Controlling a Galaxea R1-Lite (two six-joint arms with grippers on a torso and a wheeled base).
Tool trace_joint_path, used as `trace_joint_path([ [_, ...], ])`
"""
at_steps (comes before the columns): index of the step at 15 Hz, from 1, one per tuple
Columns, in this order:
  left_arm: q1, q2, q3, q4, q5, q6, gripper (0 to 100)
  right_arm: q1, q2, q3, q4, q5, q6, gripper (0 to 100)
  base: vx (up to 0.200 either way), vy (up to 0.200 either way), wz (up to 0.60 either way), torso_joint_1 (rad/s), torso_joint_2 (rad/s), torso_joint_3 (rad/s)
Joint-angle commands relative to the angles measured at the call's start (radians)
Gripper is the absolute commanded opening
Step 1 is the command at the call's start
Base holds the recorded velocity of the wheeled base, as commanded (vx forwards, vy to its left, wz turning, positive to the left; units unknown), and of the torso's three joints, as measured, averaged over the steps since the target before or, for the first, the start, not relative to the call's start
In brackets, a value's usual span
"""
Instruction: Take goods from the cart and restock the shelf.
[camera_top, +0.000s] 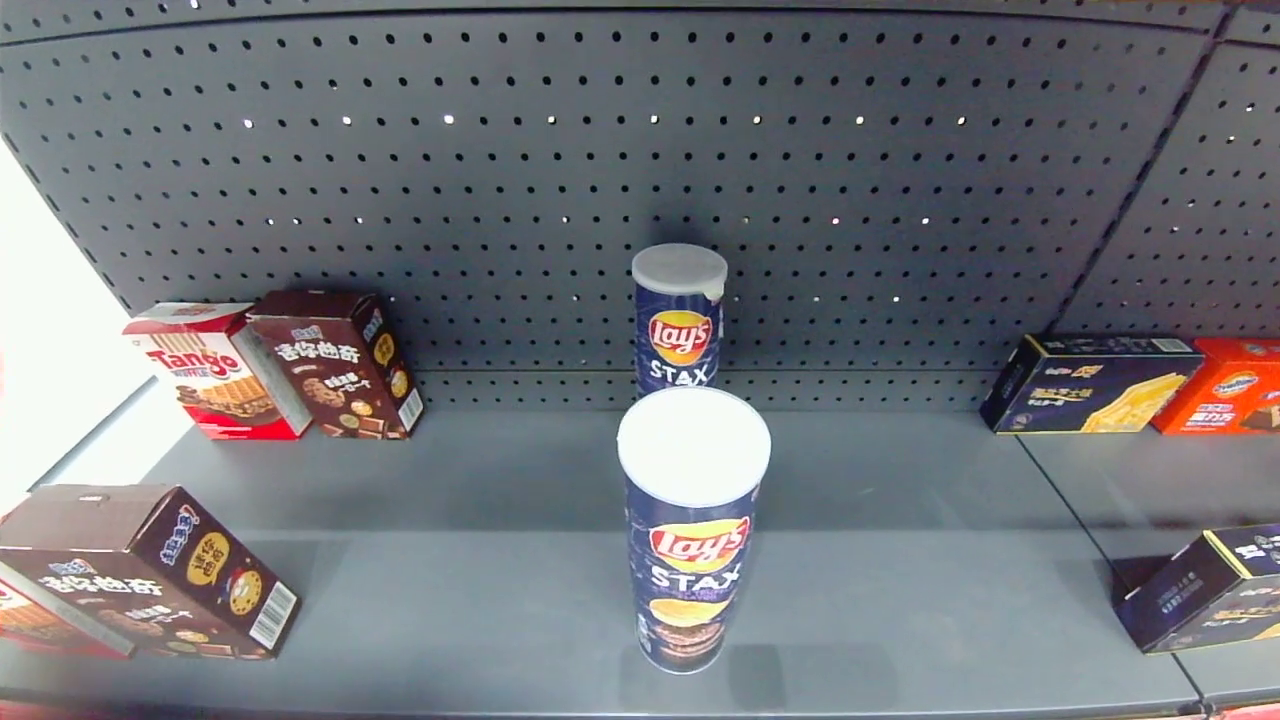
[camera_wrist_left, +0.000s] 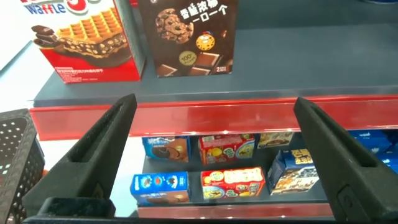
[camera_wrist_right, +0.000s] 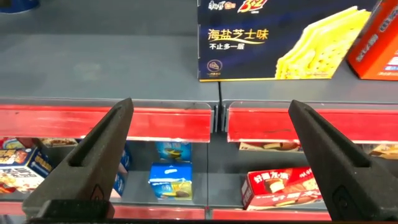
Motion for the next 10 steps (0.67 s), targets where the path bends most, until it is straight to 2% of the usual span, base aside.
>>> trace_joint_path([
  [1, 0.000, 0.001, 0.000, 0.000, 0.000, 0.000, 100, 0.000, 0.001, 0.000, -0.001, 0.000, 0.000, 100, 0.000, 0.000, 0.00, 0.000, 0.00, 0.000],
  [10, 0.000, 0.001, 0.000, 0.000, 0.000, 0.000, 100, 0.000, 0.001, 0.000, -0.001, 0.000, 0.000, 100, 0.000, 0.000, 0.00, 0.000, 0.00, 0.000],
])
